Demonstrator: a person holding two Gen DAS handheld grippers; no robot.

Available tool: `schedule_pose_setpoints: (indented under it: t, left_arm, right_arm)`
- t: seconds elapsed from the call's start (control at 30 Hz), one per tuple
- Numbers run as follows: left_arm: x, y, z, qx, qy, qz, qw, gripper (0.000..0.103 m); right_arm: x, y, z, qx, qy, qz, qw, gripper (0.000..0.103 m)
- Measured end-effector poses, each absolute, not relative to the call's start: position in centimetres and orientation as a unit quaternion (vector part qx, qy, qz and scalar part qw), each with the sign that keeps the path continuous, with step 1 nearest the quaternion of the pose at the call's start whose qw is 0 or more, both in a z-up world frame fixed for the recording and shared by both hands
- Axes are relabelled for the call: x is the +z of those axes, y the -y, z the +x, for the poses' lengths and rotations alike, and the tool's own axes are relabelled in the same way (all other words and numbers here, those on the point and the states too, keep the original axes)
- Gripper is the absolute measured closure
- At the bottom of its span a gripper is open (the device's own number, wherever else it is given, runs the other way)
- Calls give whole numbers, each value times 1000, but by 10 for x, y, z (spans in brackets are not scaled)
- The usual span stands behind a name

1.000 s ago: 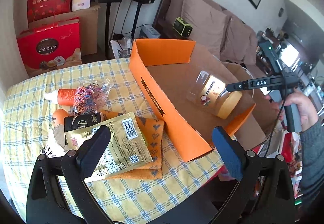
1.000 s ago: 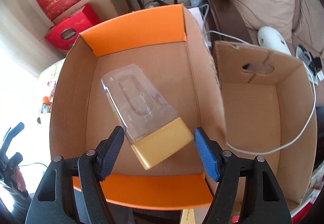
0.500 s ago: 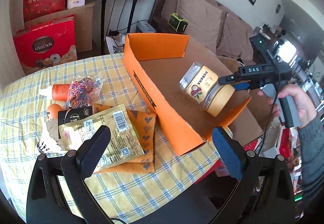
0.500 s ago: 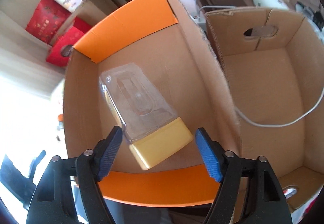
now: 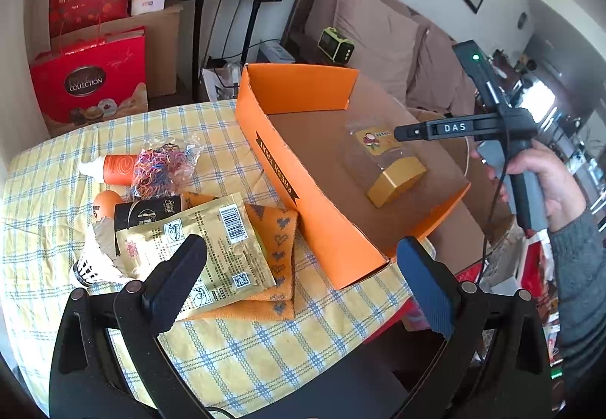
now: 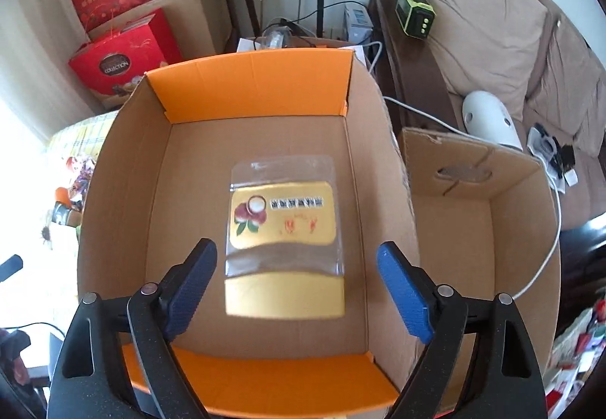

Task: Organize objects
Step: 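Lower the plastic box into the cardboard box and open the left tool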

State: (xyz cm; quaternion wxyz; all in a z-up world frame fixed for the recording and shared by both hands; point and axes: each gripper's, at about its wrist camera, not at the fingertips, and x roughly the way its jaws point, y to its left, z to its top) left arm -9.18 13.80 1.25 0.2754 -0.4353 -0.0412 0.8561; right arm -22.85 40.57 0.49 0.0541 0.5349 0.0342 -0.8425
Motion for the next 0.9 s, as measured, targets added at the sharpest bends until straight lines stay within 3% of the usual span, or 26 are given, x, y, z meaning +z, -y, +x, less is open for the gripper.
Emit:
schedule_pose_setpoints:
  t: [0.13,0.37,0.9]
  left_arm:
    - [13,-136,-90,856,43,-435,274,2]
    - [10,-133,-90,856,46,-439,270,3]
    - [7,-130,-89,852,51,-442,276,2]
  right_arm:
    - [-11,-400,-246,-830,-51,553,41,15]
    - [-36,-401,-258,-808,-11,588,31,15]
    - [-30,-414,-217,-789,-29,613,15,22]
